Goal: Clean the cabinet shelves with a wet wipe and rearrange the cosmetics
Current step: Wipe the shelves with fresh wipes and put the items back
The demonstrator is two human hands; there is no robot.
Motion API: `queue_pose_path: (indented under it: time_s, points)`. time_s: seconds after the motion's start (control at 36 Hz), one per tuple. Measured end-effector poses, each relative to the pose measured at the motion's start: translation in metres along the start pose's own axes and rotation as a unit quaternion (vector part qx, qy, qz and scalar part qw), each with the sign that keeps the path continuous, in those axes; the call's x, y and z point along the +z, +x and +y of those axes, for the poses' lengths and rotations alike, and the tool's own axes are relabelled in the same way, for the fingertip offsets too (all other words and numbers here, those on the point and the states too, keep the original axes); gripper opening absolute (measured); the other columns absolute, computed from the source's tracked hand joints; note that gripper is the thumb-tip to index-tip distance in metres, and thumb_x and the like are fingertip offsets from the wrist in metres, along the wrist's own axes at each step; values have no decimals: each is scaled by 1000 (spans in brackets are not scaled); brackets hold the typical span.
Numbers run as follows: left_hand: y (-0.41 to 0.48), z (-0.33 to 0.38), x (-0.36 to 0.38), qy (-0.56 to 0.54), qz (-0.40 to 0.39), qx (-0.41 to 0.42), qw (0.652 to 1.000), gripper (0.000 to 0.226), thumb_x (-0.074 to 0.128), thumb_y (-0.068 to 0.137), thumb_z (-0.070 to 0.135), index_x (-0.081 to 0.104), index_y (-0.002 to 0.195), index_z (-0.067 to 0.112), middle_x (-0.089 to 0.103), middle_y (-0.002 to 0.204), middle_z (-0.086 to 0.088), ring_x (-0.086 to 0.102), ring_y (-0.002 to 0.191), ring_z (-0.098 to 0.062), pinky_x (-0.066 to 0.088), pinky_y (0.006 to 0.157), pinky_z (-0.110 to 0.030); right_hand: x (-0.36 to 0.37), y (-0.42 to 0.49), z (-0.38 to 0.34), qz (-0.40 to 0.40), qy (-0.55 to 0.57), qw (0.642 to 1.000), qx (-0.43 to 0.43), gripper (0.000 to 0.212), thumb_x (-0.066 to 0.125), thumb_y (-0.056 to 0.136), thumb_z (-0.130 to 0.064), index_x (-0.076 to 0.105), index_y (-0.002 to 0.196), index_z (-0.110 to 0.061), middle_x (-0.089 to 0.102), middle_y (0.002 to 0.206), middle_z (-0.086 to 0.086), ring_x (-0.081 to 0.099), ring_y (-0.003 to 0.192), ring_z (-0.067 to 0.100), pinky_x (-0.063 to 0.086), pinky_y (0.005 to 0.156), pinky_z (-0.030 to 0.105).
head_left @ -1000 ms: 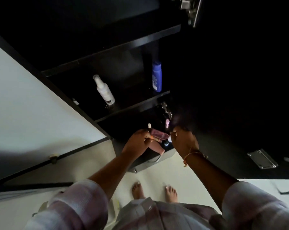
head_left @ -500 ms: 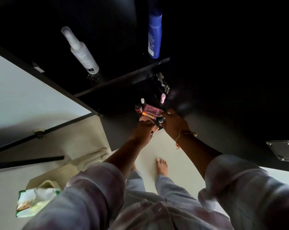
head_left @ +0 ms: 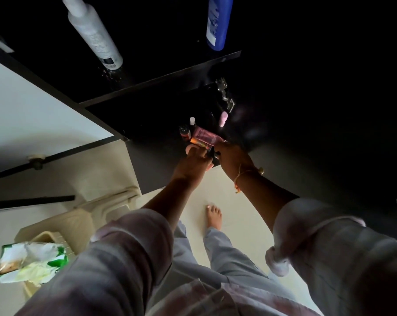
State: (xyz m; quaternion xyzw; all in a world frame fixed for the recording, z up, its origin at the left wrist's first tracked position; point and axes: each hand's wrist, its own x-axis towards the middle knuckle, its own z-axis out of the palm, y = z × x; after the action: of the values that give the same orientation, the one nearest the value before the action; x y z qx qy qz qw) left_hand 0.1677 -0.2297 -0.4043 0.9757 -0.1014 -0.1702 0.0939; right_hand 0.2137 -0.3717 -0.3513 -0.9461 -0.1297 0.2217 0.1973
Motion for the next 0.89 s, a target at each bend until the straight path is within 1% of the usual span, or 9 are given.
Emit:
queue_pose_path:
  time_s: [0.11, 0.22, 0.33, 0.36, 0.39, 0.42, 0.53, 0.72, 0.89]
  points:
    - [-6, -2, -1, -4, 35, 30, 999, 34, 65, 83, 19, 62, 116, 14, 56, 126, -9, 56, 108, -32, 51, 73, -37, 4, -5, 3, -8, -46, 998, -42, 25, 45, 99, -20, 69, 98, -13, 66, 96, -3, 61, 92, 16, 41, 70, 15]
    - [-19, -5, -7, -14, 72, 27, 997, 44, 79, 69, 14, 64, 111, 16, 61, 113, -7, 60, 96, -31, 54, 60, -34, -9, -3, -1, 12, 66, 998, -2, 17, 54, 94, -9, 68, 88, -16, 69, 88, 4, 64, 84, 22, 52, 73, 28]
    - [-35, -4, -21, -86, 144, 0, 986, 43, 65, 88, 23, 56, 130, 18, 58, 123, -12, 57, 100, -31, 54, 68, -35, 31, -95, -14, 16, 5, 999, 36, 17, 65, 81, 15, 63, 94, 5, 62, 100, 25, 32, 95, 29, -3, 65, 25]
    - [-41, -3, -25, -112, 155, -11, 981, 43, 61, 91, 24, 54, 133, 19, 56, 125, -12, 55, 103, -30, 54, 73, -36, 35, -119, -12, 25, -23, 998, 50, 18, 71, 76, 15, 64, 92, 9, 64, 98, 35, 46, 85, 76, 0, 72, 22]
    - [-47, -2, -31, -137, 162, -20, 977, 42, 60, 92, 24, 53, 133, 19, 54, 126, -13, 54, 105, -30, 53, 78, -37, 34, -121, -9, 36, -15, 998, 45, 16, 76, 74, 11, 65, 86, 11, 65, 84, 36, 55, 60, 56, 39, 55, 77]
    - [-53, -1, -38, -157, 165, -31, 973, 42, 60, 92, 24, 53, 133, 19, 54, 125, -12, 53, 107, -29, 52, 82, -38, 16, -110, -13, 59, 1, 998, 36, 15, 76, 79, 0, 66, 89, 7, 67, 80, 33, 57, 61, 59, 47, 46, 29]
    - [-73, 4, -72, -202, 216, -81, 952, 41, 68, 87, 26, 58, 126, 15, 54, 117, -12, 53, 104, -27, 50, 86, -37, -59, -41, -27, 105, 40, 994, -17, 26, 66, 89, -27, 61, 114, -22, 73, 101, 9, 69, 94, 32, 59, 75, 40]
    - [-99, 6, -145, -262, 316, -127, 903, 36, 64, 90, 44, 56, 118, 22, 55, 114, 3, 53, 107, -15, 50, 91, -34, -92, -57, -58, 151, 171, 971, -68, 31, 72, 86, -26, 62, 115, -23, 72, 107, 1, 69, 98, 20, 51, 77, 21]
    - [-118, 15, -217, -338, 425, -97, 834, 20, 62, 88, 54, 49, 97, 41, 61, 91, 13, 63, 85, -4, 56, 73, -37, -136, -68, -106, 252, 249, 924, -145, 25, 76, 83, -25, 67, 107, -23, 71, 99, -3, 68, 91, 12, 59, 80, 34]
